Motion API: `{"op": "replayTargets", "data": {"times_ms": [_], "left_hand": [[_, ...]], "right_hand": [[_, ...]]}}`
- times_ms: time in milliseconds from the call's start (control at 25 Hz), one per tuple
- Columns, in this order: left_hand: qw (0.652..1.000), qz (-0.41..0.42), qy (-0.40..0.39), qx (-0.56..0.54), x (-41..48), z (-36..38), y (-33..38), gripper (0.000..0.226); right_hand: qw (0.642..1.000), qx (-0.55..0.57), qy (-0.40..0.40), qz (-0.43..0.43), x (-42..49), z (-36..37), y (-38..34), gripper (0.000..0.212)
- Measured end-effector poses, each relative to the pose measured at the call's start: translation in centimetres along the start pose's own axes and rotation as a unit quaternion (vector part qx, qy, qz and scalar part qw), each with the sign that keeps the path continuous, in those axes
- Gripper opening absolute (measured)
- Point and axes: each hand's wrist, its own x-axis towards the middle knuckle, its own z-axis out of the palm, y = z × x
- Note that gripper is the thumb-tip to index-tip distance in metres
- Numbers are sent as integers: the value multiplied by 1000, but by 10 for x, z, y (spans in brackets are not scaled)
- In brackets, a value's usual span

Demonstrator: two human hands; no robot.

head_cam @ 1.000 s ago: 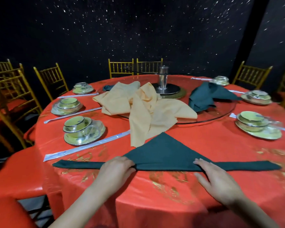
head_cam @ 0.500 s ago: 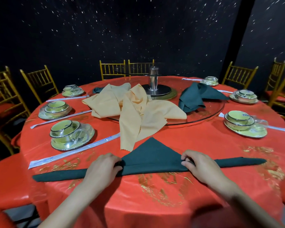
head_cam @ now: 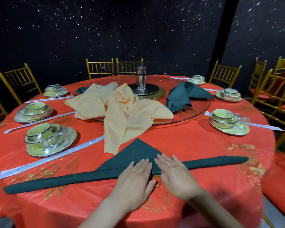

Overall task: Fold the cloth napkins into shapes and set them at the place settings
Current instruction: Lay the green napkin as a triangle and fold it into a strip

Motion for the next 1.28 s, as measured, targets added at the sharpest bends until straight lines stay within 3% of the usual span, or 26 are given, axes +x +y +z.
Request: {"op": "replayTargets", "data": {"times_ms": [120, 200, 440, 640, 800, 1040, 1160, 1280], "left_hand": [[997, -16, -71, -18, -4, 6, -2, 67], [997, -22, -77, -20, -5, 10, -3, 68], [998, -3, -57, 3, -5, 14, -9, 67], [998, -10, -54, -21, -4, 12, -9, 79], [996, -4, -68, -59, -4, 7, -10, 105], [995, 4, -94, -46, -2, 4, -9, 113], [995, 12, -94, -42, -3, 1, -5, 114], [995, 13, -95, -33, -4, -2, -3, 108]], "right_hand": [[996, 2, -81, 23, -14, -2, 9, 113], [995, -12, -88, 54, -23, -5, 25, 121], [980, -39, -69, 182, -53, -24, 84, 101], [953, -58, -74, 288, -70, -36, 117, 63], [935, -71, -63, 341, -70, -37, 124, 67], [894, -115, -71, 428, -69, -48, 132, 78], [913, -153, -31, 378, -60, -53, 104, 83], [975, -110, -18, 191, -37, -36, 36, 120]]}}
